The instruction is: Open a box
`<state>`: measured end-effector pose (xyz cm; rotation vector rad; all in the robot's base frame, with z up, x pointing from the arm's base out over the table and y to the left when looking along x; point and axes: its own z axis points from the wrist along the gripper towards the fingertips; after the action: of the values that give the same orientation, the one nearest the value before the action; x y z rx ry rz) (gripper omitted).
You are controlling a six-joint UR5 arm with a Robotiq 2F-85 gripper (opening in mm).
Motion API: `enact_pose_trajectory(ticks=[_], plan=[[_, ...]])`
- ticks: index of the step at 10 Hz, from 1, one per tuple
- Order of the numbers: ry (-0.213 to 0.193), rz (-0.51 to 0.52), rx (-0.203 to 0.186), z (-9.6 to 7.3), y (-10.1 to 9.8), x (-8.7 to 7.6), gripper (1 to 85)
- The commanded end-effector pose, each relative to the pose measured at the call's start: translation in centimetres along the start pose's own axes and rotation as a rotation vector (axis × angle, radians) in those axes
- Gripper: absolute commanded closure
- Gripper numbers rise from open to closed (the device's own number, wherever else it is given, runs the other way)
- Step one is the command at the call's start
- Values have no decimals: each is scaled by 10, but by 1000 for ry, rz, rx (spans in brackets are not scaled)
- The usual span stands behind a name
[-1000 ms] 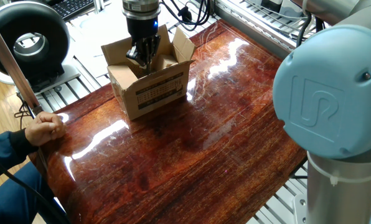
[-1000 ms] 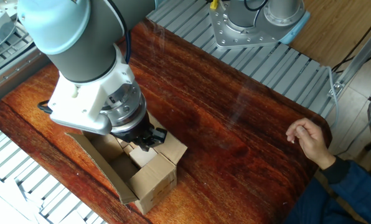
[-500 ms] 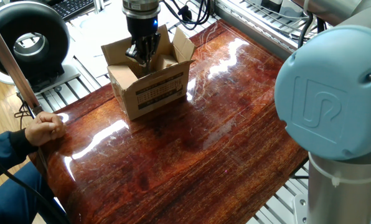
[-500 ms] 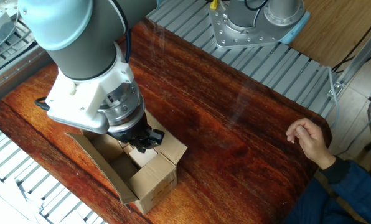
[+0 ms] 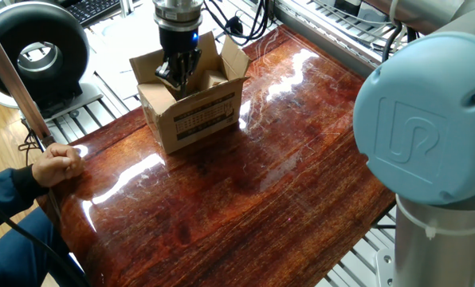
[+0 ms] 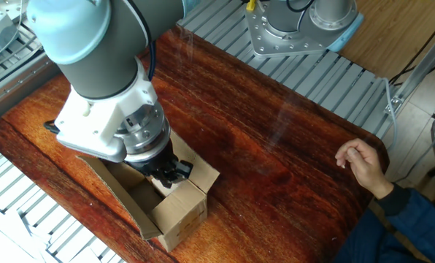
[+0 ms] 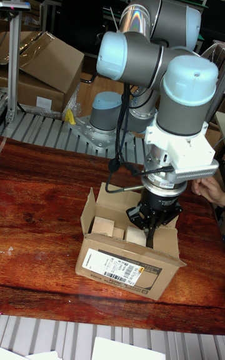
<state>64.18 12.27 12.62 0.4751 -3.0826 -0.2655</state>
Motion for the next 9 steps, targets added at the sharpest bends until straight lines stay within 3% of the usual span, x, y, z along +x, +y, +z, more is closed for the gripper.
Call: enact_pose_trajectory(ticks=[1,8,9], plan=[[-19,25,-42,9,10,-6,847],[17,86,-93,-8,33,-5,847],[21,63,-71,-7,26,-2,847]])
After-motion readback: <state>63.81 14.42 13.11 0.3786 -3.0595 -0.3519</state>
